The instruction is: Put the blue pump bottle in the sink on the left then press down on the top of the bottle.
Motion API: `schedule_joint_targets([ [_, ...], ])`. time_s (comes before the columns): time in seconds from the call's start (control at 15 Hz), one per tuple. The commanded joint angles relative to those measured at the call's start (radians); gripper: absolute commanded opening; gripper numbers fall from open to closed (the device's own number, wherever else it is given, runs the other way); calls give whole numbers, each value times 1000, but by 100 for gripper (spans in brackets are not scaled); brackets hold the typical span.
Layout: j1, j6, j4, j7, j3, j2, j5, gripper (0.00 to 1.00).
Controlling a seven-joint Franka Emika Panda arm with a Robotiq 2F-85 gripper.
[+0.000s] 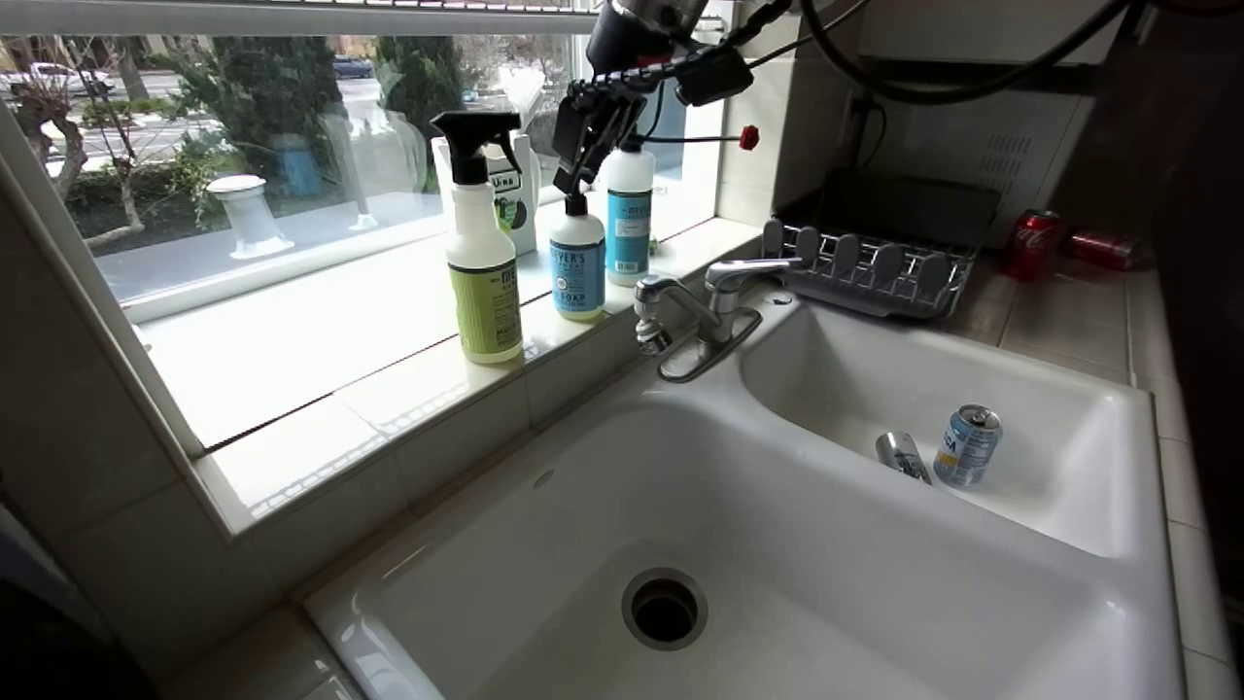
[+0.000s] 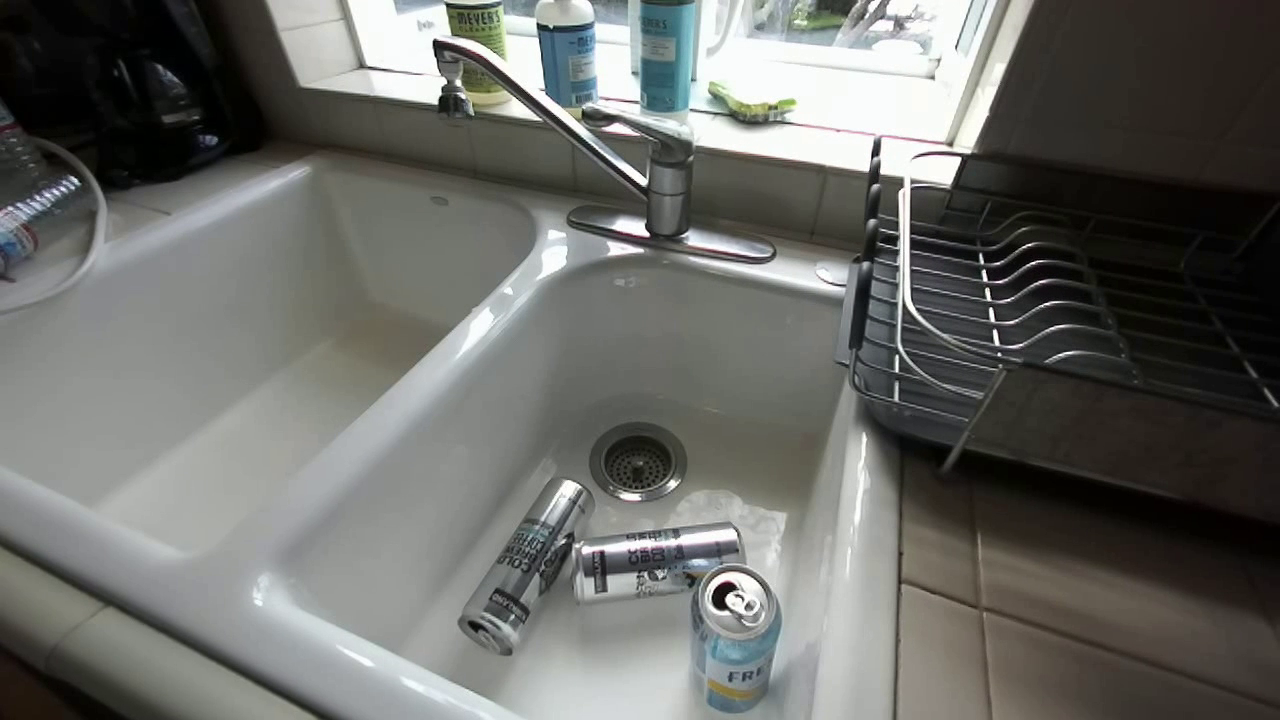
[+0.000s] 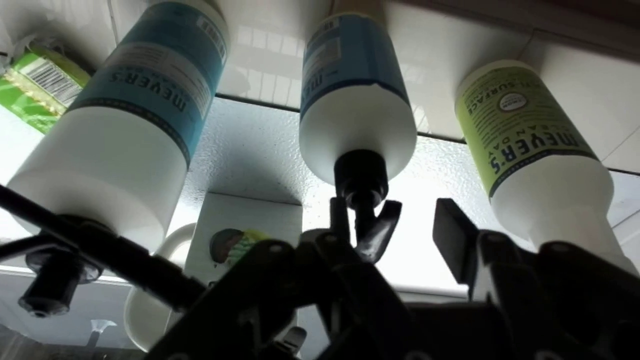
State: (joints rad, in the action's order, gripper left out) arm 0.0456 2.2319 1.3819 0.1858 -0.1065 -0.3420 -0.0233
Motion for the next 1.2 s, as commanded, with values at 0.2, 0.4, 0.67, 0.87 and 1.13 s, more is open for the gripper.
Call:
schedule_joint_targets([
  [0.2,7,-28,-13,2,5,2,0,0],
  [0.4,7,-22,-6,6,3,6,-3,4],
  [0.67,23,-17,34,-13,1,54,11,4],
  [0.87,45,-8,89,-48,1,119,40,4],
  [1.13,73,14,192,-166,19,233,133,4],
])
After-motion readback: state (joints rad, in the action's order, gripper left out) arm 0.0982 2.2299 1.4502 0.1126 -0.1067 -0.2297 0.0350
